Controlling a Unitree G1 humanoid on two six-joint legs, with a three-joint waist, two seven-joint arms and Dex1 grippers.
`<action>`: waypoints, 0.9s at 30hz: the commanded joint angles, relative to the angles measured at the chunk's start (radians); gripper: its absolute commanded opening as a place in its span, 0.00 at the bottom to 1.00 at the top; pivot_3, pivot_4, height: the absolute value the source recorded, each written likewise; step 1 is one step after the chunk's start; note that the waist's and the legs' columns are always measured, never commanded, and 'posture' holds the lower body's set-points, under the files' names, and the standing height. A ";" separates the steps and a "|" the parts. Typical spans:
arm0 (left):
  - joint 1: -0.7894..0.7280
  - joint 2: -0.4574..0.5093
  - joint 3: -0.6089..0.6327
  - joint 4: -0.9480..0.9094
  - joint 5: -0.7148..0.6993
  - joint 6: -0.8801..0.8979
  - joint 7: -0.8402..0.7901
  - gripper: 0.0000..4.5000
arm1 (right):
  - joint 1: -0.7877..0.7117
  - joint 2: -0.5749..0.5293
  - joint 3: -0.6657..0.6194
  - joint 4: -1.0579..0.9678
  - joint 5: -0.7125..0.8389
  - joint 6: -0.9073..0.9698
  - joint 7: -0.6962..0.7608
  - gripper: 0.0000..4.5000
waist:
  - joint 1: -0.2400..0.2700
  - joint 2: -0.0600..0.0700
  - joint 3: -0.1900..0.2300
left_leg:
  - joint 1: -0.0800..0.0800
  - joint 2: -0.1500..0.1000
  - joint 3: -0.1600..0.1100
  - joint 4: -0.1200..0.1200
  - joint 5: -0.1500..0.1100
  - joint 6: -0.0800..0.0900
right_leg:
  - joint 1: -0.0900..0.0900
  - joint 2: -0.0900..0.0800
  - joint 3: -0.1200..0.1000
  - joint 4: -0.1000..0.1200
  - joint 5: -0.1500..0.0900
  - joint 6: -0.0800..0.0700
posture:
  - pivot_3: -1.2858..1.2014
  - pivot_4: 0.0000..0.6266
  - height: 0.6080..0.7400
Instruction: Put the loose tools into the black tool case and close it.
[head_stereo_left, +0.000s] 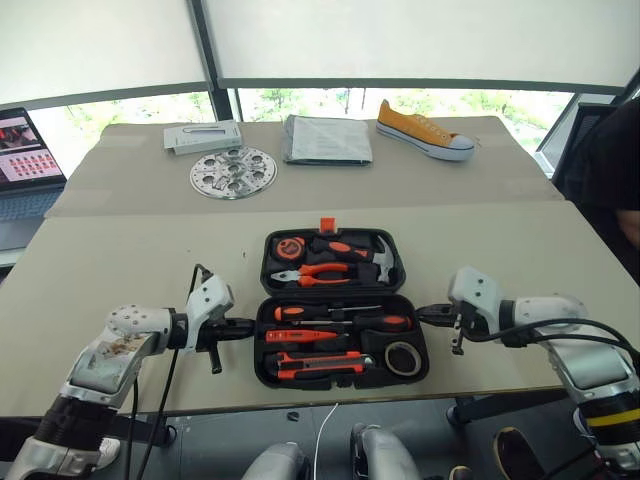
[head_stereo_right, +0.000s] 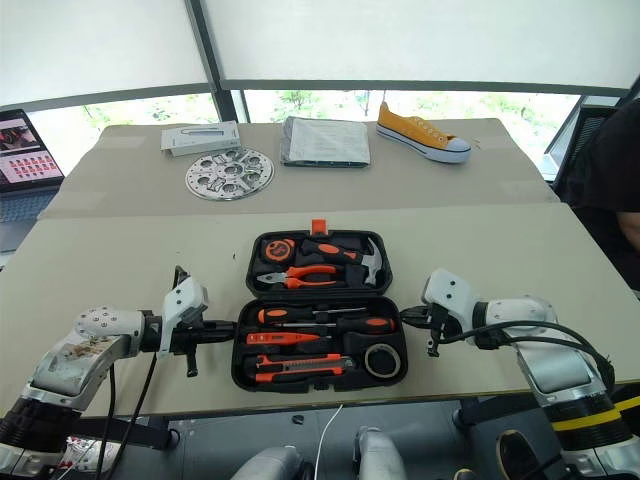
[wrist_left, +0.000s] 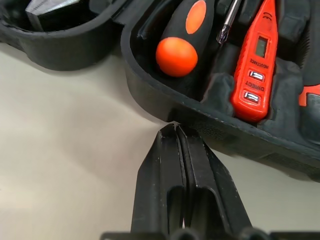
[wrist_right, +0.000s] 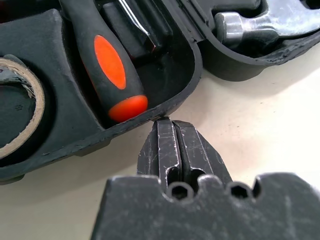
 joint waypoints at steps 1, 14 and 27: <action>0.022 -0.007 -0.005 -0.123 -0.069 -0.015 -0.050 0.02 | 0.047 -0.001 0.013 -0.150 0.071 -0.029 0.075 0.00 | 0.000 0.000 0.000 | 0.000 0.000 0.000 0.000 0.000 0.000 | 0.000 0.000 0.000 0.000 0.000 0.000 | 0.52 0.24 1.00; 0.110 0.128 0.102 0.022 0.041 -0.096 -0.012 0.02 | 0.188 -0.077 -0.146 -0.107 0.005 -0.011 -0.012 0.00 | 0.001 0.000 0.000 | 0.002 0.000 0.000 0.001 0.000 -0.001 | 0.002 0.000 0.000 0.000 0.000 0.000 | 0.52 0.24 1.00; -0.337 -0.092 0.219 0.177 -0.266 0.629 0.276 0.93 | -0.240 0.103 -0.180 0.020 0.243 0.601 -0.233 0.79 | 0.001 0.000 0.000 | 0.002 0.001 -0.001 0.003 0.003 0.005 | 0.003 0.000 0.000 0.001 0.000 0.000 | 0.52 0.24 1.00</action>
